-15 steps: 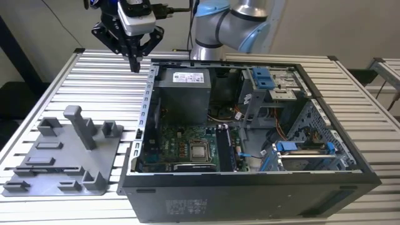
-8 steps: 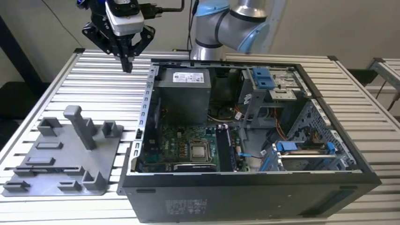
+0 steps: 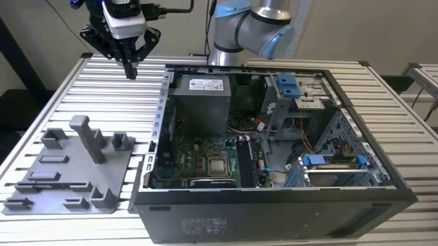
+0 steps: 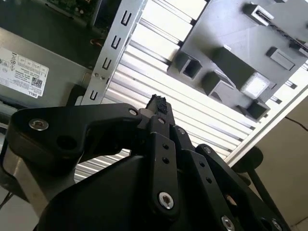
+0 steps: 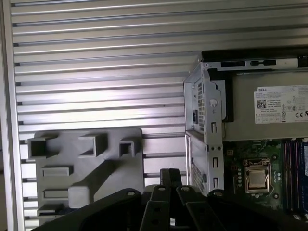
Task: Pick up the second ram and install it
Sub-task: 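Reach for the second ram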
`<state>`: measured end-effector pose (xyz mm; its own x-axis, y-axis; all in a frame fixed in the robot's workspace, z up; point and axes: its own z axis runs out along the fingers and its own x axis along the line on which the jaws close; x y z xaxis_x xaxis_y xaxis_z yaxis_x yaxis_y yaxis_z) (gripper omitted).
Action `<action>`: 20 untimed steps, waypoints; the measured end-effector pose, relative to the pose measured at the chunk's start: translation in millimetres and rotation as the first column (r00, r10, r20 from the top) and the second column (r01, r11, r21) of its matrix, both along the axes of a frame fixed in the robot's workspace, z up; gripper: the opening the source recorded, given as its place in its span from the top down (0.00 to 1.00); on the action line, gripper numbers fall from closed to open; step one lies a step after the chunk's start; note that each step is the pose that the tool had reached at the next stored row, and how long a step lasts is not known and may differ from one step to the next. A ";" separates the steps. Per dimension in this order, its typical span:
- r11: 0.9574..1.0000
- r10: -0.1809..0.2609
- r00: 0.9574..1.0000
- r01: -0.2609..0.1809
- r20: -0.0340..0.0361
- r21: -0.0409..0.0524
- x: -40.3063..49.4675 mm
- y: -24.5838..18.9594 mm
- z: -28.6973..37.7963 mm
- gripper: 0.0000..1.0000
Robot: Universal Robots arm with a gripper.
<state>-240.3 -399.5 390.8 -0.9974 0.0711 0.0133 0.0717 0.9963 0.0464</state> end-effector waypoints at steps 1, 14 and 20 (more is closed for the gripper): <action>1.000 0.000 1.000 0.000 0.000 0.000 -2.4 0.0 0.0 0.89; 1.000 0.000 1.000 0.000 0.000 0.000 -33.3 -0.4 -0.2 0.89; 1.000 0.000 1.000 0.000 0.000 0.000 -45.3 -0.5 -0.3 0.89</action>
